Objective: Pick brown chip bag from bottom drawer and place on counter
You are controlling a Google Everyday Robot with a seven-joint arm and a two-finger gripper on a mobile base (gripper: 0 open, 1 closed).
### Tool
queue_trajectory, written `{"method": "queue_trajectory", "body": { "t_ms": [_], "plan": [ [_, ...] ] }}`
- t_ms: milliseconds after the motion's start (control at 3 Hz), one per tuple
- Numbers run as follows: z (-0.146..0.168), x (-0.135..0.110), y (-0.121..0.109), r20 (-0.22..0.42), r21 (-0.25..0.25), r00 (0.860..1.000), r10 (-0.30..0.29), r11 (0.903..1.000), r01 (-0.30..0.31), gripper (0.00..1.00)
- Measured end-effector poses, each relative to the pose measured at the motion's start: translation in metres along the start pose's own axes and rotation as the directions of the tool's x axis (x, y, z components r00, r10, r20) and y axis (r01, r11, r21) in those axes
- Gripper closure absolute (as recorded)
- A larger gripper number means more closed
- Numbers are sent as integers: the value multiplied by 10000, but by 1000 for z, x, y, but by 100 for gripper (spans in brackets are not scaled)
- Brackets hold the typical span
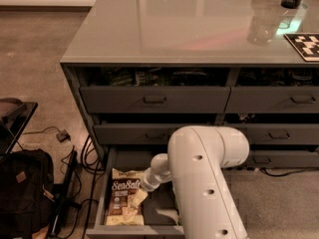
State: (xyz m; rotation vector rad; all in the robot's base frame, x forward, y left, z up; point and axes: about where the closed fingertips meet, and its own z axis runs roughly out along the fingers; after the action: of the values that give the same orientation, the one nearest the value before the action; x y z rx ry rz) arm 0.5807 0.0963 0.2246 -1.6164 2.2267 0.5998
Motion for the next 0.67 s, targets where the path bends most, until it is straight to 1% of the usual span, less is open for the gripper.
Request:
{"method": "queue_trajectory", "body": {
  "t_ms": [333,667],
  "plan": [
    [21,-13,13,296,-442,9985,-467,9979,480,0],
    [39,-19,19,513,-559,9970,-586,9965,615,0]
  ]
}}
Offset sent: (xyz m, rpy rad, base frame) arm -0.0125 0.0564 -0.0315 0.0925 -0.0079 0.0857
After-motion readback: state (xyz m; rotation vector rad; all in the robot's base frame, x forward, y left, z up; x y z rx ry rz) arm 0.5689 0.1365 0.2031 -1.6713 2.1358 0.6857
